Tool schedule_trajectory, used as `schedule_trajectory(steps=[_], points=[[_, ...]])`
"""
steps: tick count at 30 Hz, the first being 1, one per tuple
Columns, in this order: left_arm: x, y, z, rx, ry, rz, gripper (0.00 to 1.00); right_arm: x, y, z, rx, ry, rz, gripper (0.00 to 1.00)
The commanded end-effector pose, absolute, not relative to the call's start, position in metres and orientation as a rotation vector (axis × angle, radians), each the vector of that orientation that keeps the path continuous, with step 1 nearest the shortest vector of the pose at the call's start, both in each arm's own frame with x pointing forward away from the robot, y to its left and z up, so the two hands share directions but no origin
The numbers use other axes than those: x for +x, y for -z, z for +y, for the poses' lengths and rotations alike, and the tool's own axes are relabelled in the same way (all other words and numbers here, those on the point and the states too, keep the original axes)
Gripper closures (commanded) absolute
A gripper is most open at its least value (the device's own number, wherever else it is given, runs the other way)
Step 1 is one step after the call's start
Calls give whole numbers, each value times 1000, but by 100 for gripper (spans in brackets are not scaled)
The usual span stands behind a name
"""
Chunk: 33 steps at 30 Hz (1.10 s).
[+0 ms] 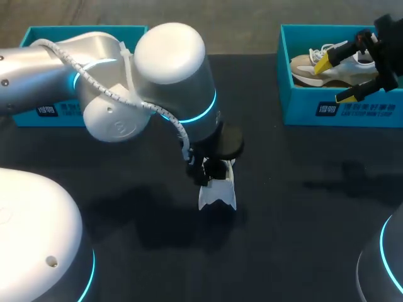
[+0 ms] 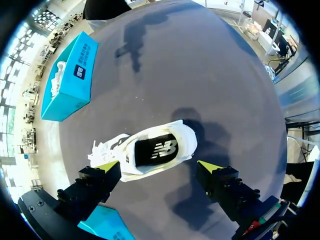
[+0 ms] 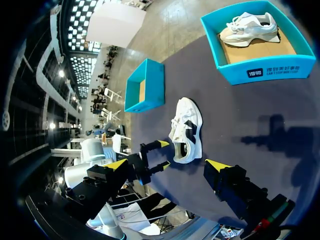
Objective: Take the shoe out of the shoebox, open the shoe tongue, remove and reinsert the insole, then place the shoe into the shoebox
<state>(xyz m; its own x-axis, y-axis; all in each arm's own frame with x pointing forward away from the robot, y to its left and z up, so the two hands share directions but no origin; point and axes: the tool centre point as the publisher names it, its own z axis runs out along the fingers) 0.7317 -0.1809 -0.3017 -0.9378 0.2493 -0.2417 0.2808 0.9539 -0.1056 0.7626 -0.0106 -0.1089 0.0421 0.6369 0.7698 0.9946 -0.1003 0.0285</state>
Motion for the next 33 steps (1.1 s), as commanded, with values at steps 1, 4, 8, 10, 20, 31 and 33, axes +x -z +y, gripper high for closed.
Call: schedule_trajectory(steps=[1,4,8,10,20,31,33], points=[[731,302,-179,383,224,2888,0,763,109,-10,-1795,869,-1643,0],[725,311,-186,161,160,2923,0,763,109,-10,-1795,869,-1643,0],[715,315,-186,36,141,2958,0,763,109,-10,-1795,869,-1643,0],[711,318,-188,6,102,2969,0,763,109,-10,-1795,869,-1643,0],[703,354,-207,40,132,3019,0,763,109,-10,-1795,869,-1643,0],[698,390,-209,30,125,3079,0,763,109,-10,-1795,869,-1643,0],[696,395,-208,26,119,3091,0,763,109,-10,-1795,869,-1643,0]])
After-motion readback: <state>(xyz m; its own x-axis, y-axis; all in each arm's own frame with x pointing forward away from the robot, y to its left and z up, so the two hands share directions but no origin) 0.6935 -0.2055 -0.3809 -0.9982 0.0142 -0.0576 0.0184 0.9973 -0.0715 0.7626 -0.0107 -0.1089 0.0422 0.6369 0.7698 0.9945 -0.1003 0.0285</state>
